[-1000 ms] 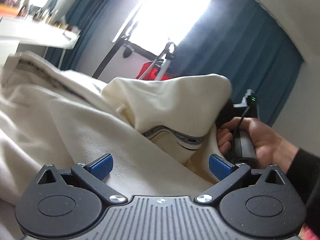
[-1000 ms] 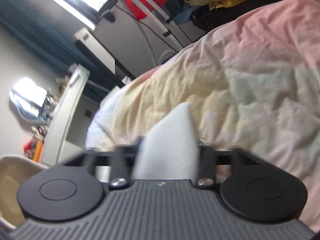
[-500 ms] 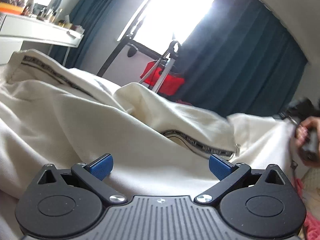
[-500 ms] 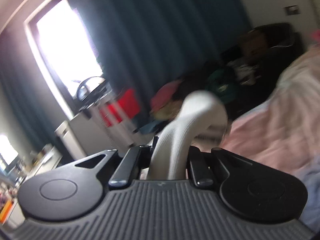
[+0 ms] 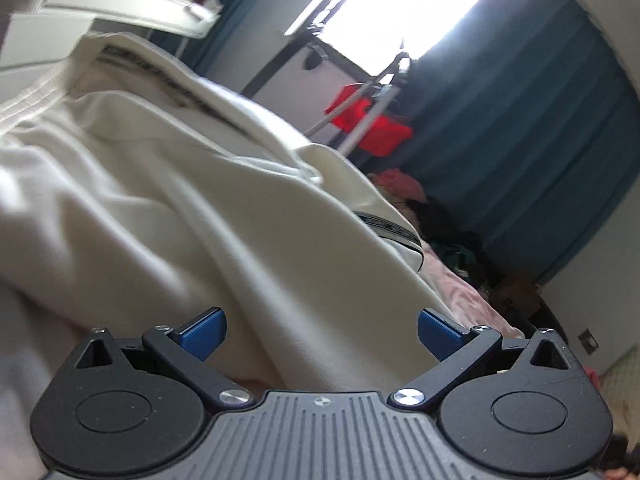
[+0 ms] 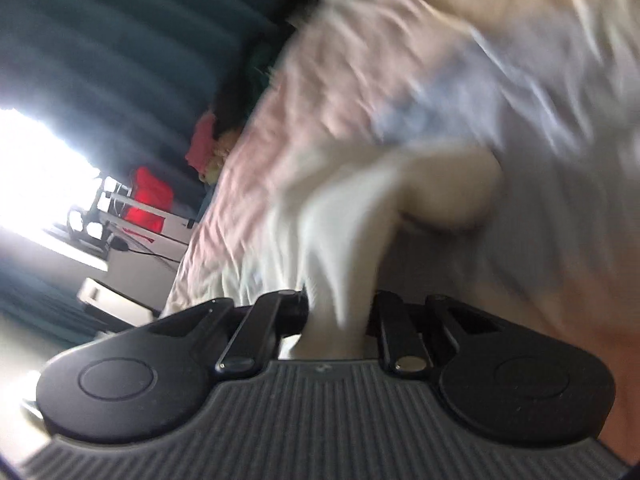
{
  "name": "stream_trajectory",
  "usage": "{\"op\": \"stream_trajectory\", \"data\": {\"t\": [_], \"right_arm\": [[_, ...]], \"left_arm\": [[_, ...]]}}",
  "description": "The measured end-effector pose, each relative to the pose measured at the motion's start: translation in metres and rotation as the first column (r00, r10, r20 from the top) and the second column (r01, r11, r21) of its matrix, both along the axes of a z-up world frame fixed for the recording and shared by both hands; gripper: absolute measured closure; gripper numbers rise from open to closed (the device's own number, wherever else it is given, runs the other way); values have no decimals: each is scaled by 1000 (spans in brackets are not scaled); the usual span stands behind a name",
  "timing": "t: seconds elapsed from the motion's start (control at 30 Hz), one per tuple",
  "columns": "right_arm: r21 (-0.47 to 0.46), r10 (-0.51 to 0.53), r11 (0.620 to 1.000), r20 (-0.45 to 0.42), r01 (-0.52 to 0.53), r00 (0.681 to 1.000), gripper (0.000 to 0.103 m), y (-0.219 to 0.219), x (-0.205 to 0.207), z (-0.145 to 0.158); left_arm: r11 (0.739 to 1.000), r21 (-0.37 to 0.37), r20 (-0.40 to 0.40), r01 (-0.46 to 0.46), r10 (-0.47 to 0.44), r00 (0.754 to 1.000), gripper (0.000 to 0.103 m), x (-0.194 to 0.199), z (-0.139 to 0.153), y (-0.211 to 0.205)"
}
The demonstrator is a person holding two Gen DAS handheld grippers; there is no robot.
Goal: Fold clothes
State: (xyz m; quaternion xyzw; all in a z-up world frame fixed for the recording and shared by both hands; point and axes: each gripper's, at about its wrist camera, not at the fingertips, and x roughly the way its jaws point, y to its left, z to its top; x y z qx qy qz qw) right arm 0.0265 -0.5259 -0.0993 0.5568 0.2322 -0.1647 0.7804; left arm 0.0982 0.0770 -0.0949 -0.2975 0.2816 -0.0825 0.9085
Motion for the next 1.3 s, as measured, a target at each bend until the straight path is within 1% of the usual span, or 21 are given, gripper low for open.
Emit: {"op": "stream_trajectory", "data": {"t": [0.03,0.1,0.17,0.2,0.33,0.47,0.53,0.63,0.67,0.7,0.73,0.8,0.87,1.0,1.03,1.1,1.13,1.17,1.2,1.27,1.3], "right_arm": [[72,-15,997,11,14,1000,84,3,-4,-8],[194,-67,979,19,62,998,72,6,-13,-17],[281,-100,955,8,94,995,46,8,-18,-24],[314,-112,944,8,104,994,43,10,-20,-27],[332,-147,934,15,134,989,42,-1,-26,-31],[349,-245,909,2,229,969,42,-14,-37,-42],[328,-312,898,2,294,950,42,-15,-44,-44],[310,-385,879,11,363,923,42,-19,-46,-50],[306,-394,876,8,372,919,42,-21,-44,-53],[306,-403,871,-4,384,915,42,-23,-43,-55],[305,-412,866,-15,396,911,42,-24,-41,-58],[294,-424,862,-27,413,905,42,-24,-38,-63],[292,-441,856,-22,428,897,42,-26,-33,-67],[311,-468,837,-20,450,884,46,-28,-41,-73],[320,-475,830,-21,456,880,52,-30,-42,-76],[341,-494,814,-19,470,869,67,-36,-41,-81],[343,-501,810,-18,476,865,80,-39,-41,-81],[335,-506,809,-21,483,862,87,-41,-42,-81],[312,-507,814,-28,489,861,89,-43,-43,-77],[230,-517,827,-48,513,855,91,-44,-47,-65],[204,-534,823,-44,530,845,91,-44,-49,-61]], "left_arm": [[1000,-10,-19,-18,18,1000,0,-1,0,4],[997,-35,-62,-62,60,996,0,-3,0,15],[992,-67,-99,-105,98,990,0,-7,0,27],[988,-84,-119,-131,120,986,0,-9,0,34],[954,-154,-190,-258,228,955,0,-14,-4,67],[896,-239,-256,-373,313,915,5,-9,-19,102],[858,-267,-300,-439,359,884,13,-5,-30,117],[803,-327,-292,-499,417,861,21,-6,-37,133],[796,-314,-292,-517,438,851,26,-3,-37,138],[789,-303,-293,-535,457,840,37,-1,-37,142],[779,-302,-299,-550,470,830,42,0,-38,147],[762,-296,-312,-576,493,812,64,3,-38,157],[772,-278,-322,-572,486,813,75,5,-32,164],[791,-242,-341,-562,473,813,87,9,-19,180],[794,-236,-341,-560,472,813,89,9,-15,184],[788,-251,-318,-563,482,817,91,-2,2,199],[783,-260,-308,-565,487,817,91,-7,10,208],[779,-269,-299,-567,492,817,92,-12,18,217],[777,-273,-294,-568,495,818,92,-16,25,224],[792,-253,-309,-556,479,822,92,-26,26,231],[799,-243,-317,-550,471,824,92,-30,27,234]]}}
